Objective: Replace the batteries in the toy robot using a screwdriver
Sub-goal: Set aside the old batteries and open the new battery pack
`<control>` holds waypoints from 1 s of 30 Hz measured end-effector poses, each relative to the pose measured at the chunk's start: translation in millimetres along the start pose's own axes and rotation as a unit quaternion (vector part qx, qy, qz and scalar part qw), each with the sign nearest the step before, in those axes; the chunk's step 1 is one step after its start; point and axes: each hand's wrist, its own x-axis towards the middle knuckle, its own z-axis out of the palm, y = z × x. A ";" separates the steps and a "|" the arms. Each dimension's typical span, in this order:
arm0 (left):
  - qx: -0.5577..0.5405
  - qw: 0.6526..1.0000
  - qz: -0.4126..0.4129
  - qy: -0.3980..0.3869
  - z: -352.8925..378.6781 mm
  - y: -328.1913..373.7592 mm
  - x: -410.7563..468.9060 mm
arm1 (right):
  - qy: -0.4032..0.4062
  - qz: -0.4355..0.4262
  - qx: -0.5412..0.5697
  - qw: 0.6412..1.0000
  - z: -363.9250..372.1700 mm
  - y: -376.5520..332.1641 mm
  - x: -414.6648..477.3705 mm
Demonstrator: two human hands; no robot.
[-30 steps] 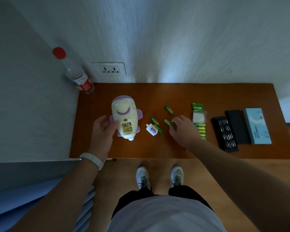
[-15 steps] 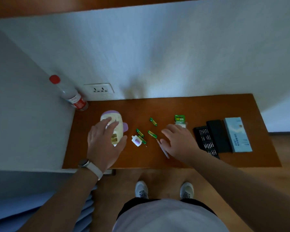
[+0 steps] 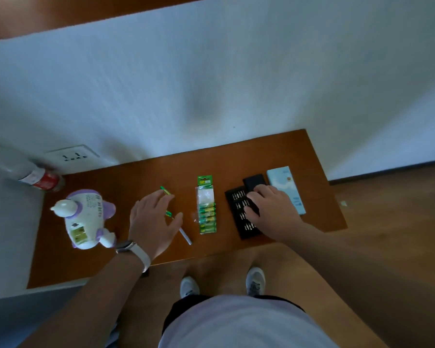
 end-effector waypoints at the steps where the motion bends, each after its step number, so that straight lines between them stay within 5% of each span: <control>1: -0.008 1.000 0.003 -0.004 4.2 9.2 1.5 | 0.002 0.006 0.001 1.000 0.2 7.5 -3.1; 14: -0.037 0.988 0.133 -0.069 73.8 138.7 30.3 | 0.000 0.157 -0.002 0.988 24.0 87.1 -29.0; 25: -0.045 0.979 0.124 -0.154 106.0 183.2 37.9 | 0.020 0.218 0.047 0.975 48.5 97.5 -28.8; 30: -0.143 0.965 0.037 -0.216 100.5 198.3 38.9 | 0.048 0.227 0.134 0.963 44.6 100.3 -33.6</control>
